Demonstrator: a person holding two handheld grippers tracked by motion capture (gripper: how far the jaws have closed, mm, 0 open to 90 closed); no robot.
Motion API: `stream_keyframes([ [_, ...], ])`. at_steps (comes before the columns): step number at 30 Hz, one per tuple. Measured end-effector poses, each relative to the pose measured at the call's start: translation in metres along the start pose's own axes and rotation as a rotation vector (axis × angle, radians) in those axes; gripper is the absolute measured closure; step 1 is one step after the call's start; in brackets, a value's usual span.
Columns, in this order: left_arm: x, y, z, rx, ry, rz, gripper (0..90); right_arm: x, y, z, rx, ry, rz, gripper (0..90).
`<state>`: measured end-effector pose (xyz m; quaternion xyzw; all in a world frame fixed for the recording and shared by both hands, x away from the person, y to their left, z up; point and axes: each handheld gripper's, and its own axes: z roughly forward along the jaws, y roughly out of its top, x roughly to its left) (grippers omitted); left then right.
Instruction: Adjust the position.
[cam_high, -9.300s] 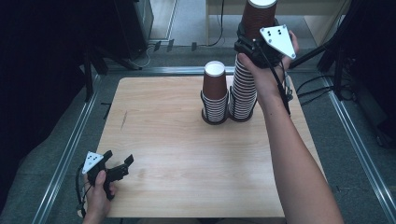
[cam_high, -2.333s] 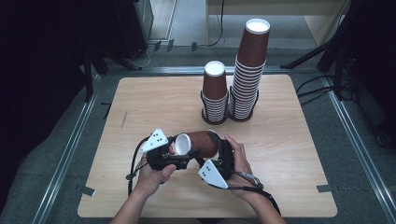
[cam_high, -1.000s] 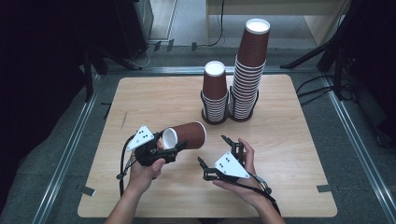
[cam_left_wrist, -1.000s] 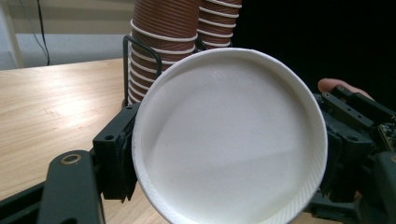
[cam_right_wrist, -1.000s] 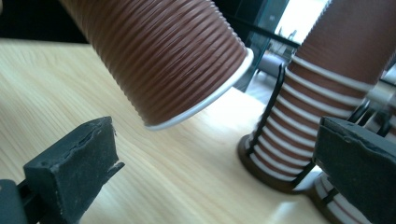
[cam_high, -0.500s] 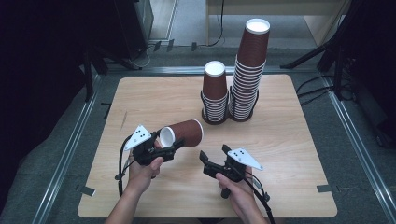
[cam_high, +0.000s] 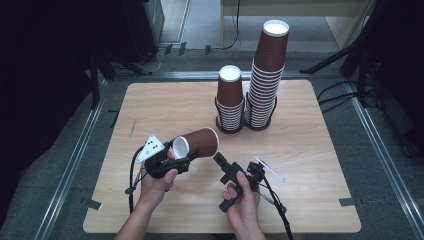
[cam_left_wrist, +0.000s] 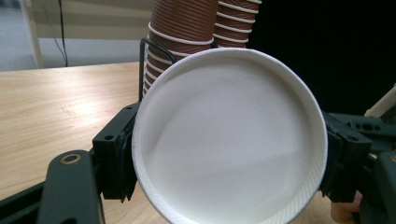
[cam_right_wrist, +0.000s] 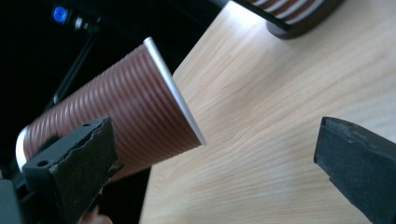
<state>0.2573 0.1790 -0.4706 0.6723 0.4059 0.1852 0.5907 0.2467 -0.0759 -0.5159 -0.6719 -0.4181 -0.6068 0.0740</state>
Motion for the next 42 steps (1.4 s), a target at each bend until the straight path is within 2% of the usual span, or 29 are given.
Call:
stream_keyframes([
  [1,0.0,0.0,0.0,-0.001,0.001,0.0,22.5,0.0,0.0,0.0,0.002,0.018,0.04,0.0],
  [2,0.0,0.0,0.0,-0.001,0.001,0.0,22.5,0.0,0.0,0.0,0.002,0.018,0.04,0.0],
  [4,0.0,-0.001,0.0,-0.003,0.001,0.001,22.5,0.004,-0.002,0.0,0.015,0.064,0.148,0.0],
  [10,-0.002,-0.001,0.0,-0.013,0.003,0.009,22.5,0.013,-0.005,0.005,0.022,0.144,0.346,0.0],
  [12,-0.002,-0.002,0.0,-0.017,0.004,0.009,22.5,0.014,-0.005,0.009,0.025,0.154,0.403,0.0],
  [13,-0.003,-0.002,0.0,-0.019,0.005,0.011,22.5,0.013,-0.006,0.014,0.042,0.159,0.461,0.0],
  [15,-0.004,-0.003,0.001,-0.023,0.005,0.011,22.5,0.012,-0.009,0.018,0.045,0.164,0.503,0.0],
  [17,-0.004,-0.003,0.002,-0.02,0.005,0.016,22.5,0.012,-0.01,0.02,0.051,0.162,0.521,0.0],
  [20,-0.007,-0.005,0.003,-0.017,0.006,0.022,22.5,0.012,-0.016,0.026,0.058,0.168,0.613,0.0],
  [21,-0.008,-0.005,0.003,-0.018,0.007,0.026,22.5,0.012,-0.018,0.029,0.065,0.175,0.66,0.0],
  [24,-0.008,-0.005,0.003,-0.017,0.008,0.033,22.5,0.013,-0.017,0.03,0.062,0.171,0.675,0.0],
  [26,-0.009,-0.005,0.004,-0.016,0.008,0.035,22.5,0.014,-0.014,0.032,0.037,0.205,0.701,0.0],
  [28,-0.009,-0.006,0.004,-0.014,0.009,0.036,22.5,0.015,-0.014,0.033,0.038,0.216,0.707,0.0],
  [42,-0.011,-0.005,0.004,-0.006,0.015,0.057,22.9,0.022,-0.009,0.058,0.072,0.18,0.755,0.0],
])
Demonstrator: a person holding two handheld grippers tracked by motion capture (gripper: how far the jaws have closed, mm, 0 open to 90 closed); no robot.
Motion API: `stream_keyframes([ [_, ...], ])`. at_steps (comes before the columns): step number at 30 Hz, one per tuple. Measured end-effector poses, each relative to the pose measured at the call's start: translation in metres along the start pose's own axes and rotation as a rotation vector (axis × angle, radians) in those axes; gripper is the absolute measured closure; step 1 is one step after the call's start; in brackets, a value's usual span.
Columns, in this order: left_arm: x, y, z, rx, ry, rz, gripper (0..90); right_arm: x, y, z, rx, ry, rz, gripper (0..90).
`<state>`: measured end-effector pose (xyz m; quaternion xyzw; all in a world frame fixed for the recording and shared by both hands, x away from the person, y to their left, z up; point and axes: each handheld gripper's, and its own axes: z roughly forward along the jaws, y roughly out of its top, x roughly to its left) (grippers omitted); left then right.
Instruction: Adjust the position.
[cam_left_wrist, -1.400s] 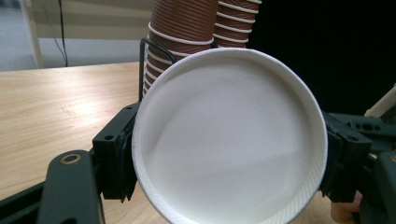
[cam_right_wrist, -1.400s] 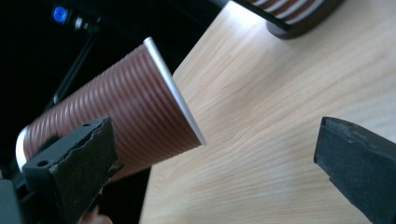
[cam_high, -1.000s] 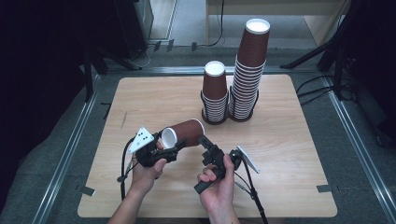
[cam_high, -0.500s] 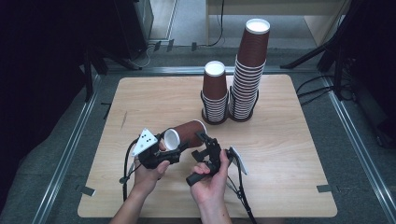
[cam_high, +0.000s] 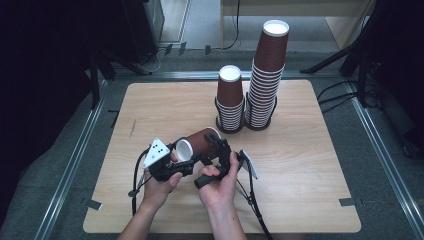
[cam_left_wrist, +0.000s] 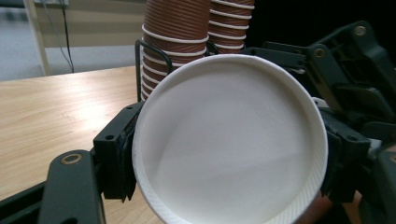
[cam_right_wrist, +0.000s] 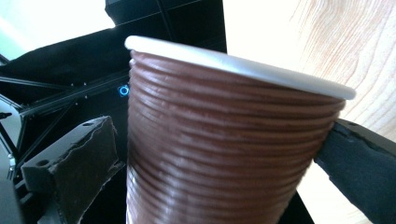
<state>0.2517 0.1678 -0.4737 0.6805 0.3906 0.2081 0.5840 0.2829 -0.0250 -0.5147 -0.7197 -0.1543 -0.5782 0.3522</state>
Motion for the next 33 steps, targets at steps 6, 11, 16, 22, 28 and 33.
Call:
stream_keyframes([
  [6,0.0,-0.001,0.001,0.012,-0.014,0.0,22.9,-0.003,0.003,0.007,0.027,-0.013,0.006,0.0],
  [11,-0.001,-0.001,0.001,0.016,-0.019,0.0,22.9,-0.004,0.004,0.01,0.046,-0.006,0.001,0.0],
  [16,0.001,-0.001,0.001,0.016,-0.031,-0.001,22.4,-0.005,0.004,0.01,0.06,0.012,-0.01,6.8],
  [22,0.001,-0.001,-0.001,0.013,-0.047,-0.019,20.6,-0.005,0.005,0.008,0.059,0.034,-0.047,9.2],
  [28,0.009,0.0,-0.006,-0.01,-0.069,-0.077,7.2,0.002,0.011,0.004,0.013,0.066,-0.112,10.7],
  [33,0.015,0.002,-0.012,-0.023,-0.08,-0.086,6.7,0.009,0.014,0.002,-0.031,0.07,-0.211,10.7],
])
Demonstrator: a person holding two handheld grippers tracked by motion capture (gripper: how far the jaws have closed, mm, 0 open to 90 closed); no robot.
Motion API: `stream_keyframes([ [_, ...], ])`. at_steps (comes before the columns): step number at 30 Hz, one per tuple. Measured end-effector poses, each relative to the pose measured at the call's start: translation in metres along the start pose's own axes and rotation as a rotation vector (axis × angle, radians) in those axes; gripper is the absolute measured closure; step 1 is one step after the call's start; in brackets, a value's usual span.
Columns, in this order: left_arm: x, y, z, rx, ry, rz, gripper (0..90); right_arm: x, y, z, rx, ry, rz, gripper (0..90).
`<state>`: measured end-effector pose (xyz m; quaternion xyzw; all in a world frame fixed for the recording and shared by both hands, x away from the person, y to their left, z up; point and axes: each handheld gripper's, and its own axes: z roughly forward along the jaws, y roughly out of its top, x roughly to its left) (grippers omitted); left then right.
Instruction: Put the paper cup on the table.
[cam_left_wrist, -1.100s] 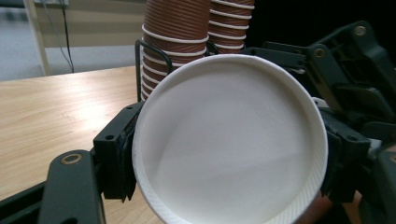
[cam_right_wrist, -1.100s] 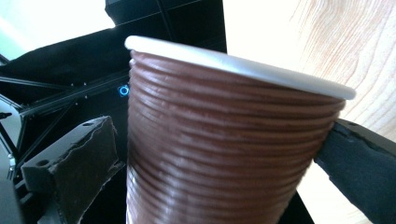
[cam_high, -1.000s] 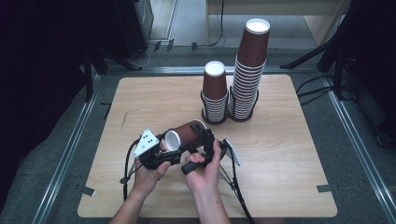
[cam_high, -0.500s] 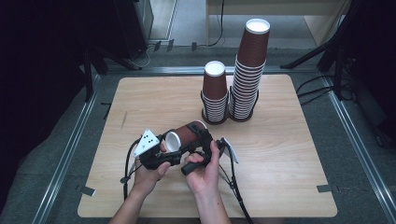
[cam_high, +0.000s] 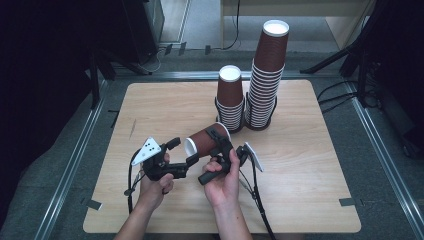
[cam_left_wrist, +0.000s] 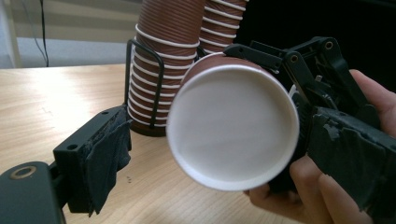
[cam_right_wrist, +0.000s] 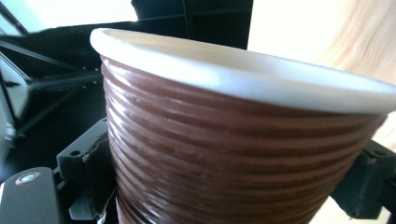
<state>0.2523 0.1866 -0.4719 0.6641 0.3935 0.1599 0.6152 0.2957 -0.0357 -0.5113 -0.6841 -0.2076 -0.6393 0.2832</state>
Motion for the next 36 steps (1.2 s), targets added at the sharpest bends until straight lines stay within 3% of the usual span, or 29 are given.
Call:
stream_keyframes([
  [1,0.001,0.001,-0.002,0.0,0.007,0.001,6.7,0.001,0.001,-0.001,-0.007,0.001,-0.012,10.7],
  [2,0.002,0.001,-0.002,0.0,0.01,-0.002,6.7,0.004,0.004,-0.003,-0.041,-0.006,-0.096,10.9],
  [4,0.005,0.0,-0.005,0.005,0.019,-0.011,6.7,0.005,0.005,-0.004,-0.054,-0.005,-0.118,10.9],
  [5,0.005,-0.001,-0.006,0.008,0.023,-0.013,6.7,0.007,0.008,-0.006,-0.073,-0.011,-0.151,11.0],
  [6,0.008,-0.002,-0.007,0.012,0.033,-0.017,6.7,0.008,0.011,-0.008,-0.107,-0.015,-0.218,11.1],
  [7,0.008,-0.002,-0.007,0.012,0.033,-0.017,6.7,0.008,0.011,-0.008,-0.107,-0.015,-0.218,11.1],
  [8,0.01,-0.003,-0.01,0.016,0.044,-0.017,6.7,0.01,0.014,-0.01,-0.141,-0.006,-0.277,11.1],
  [10,0.012,-0.003,-0.011,0.017,0.053,-0.019,6.7,0.011,0.015,-0.011,-0.151,-0.003,-0.303,11.2],
  [11,0.013,-0.003,-0.013,0.017,0.06,-0.019,6.7,0.012,0.018,-0.015,-0.173,-0.007,-0.384,11.2],
  [12,0.014,-0.003,-0.014,0.017,0.063,-0.022,6.7,0.012,0.018,-0.015,-0.173,-0.007,-0.384,11.2],
  [13,0.016,-0.003,-0.016,0.017,0.07,-0.022,6.7,0.013,0.019,-0.016,-0.186,-0.009,-0.414,11.2],
  [14,0.017,-0.004,-0.018,0.014,0.077,-0.026,6.7,0.014,0.021,-0.018,-0.204,-0.015,-0.496,11.3],
  [15,0.017,-0.004,-0.018,0.014,0.077,-0.026,6.7,0.014,0.021,-0.018,-0.204,-0.015,-0.496,11.3],
  [16,0.019,-0.004,-0.02,0.017,0.085,-0.027,6.7,0.014,0.024,-0.02,-0.229,-0.02,-0.587,11.4],
  [18,0.022,-0.006,-0.022,0.023,0.095,-0.03,6.7,0.014,0.024,-0.021,-0.233,-0.025,-0.608,11.3],
  [23,0.029,-0.01,-0.025,0.032,0.13,-0.042,6.7,0.018,0.028,-0.027,-0.291,-0.079,-0.809,11.4],
  [33,0.045,-0.019,-0.043,0.04,0.212,-0.065,6.7,0.031,0.038,-0.042,-0.326,-0.132,-1.032,11.3],
  [34,0.047,-0.02,-0.045,0.039,0.222,-0.068,6.7,0.031,0.038,-0.044,-0.324,-0.163,-1.101,11.3],
  [36,0.052,-0.024,-0.05,0.046,0.247,-0.069,6.7,0.029,0.038,-0.045,-0.32,-0.193,-1.189,11.4],
])
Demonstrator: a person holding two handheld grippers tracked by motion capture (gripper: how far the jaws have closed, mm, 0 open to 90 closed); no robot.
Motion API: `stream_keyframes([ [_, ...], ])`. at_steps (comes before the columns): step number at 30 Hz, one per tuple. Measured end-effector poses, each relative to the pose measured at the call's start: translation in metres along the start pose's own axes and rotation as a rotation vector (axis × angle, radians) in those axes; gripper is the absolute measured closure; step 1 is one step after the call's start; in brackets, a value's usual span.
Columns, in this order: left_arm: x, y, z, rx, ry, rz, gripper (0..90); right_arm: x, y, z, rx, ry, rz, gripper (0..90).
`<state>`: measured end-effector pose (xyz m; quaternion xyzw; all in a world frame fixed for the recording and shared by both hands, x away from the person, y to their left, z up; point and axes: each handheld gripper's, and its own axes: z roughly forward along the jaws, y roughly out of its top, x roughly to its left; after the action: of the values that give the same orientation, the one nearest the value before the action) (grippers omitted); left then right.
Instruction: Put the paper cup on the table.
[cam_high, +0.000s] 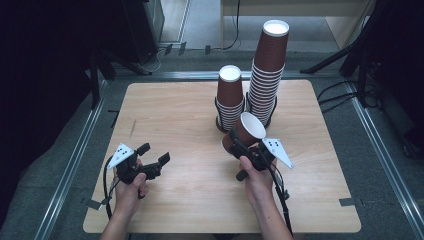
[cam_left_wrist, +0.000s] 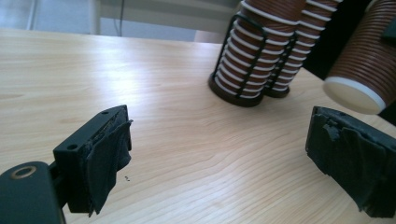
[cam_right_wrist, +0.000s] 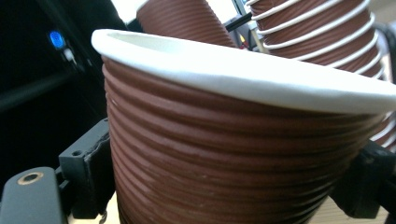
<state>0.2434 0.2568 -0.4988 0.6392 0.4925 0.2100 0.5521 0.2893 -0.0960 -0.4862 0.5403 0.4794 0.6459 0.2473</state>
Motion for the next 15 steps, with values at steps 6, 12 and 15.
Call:
stream_keyframes([
  [6,0.012,-0.009,-0.005,0.02,0.046,-0.007,6.7,-0.001,-0.005,-0.003,0.021,-0.008,-0.181,11.3],
  [12,0.025,-0.018,-0.014,0.035,0.094,-0.019,6.7,-0.01,-0.006,-0.008,0.025,-0.01,-0.294,11.3],
  [15,0.034,-0.022,-0.02,0.039,0.123,-0.031,6.8,-0.019,-0.006,-0.011,0.03,-0.012,-0.317,11.4],
])
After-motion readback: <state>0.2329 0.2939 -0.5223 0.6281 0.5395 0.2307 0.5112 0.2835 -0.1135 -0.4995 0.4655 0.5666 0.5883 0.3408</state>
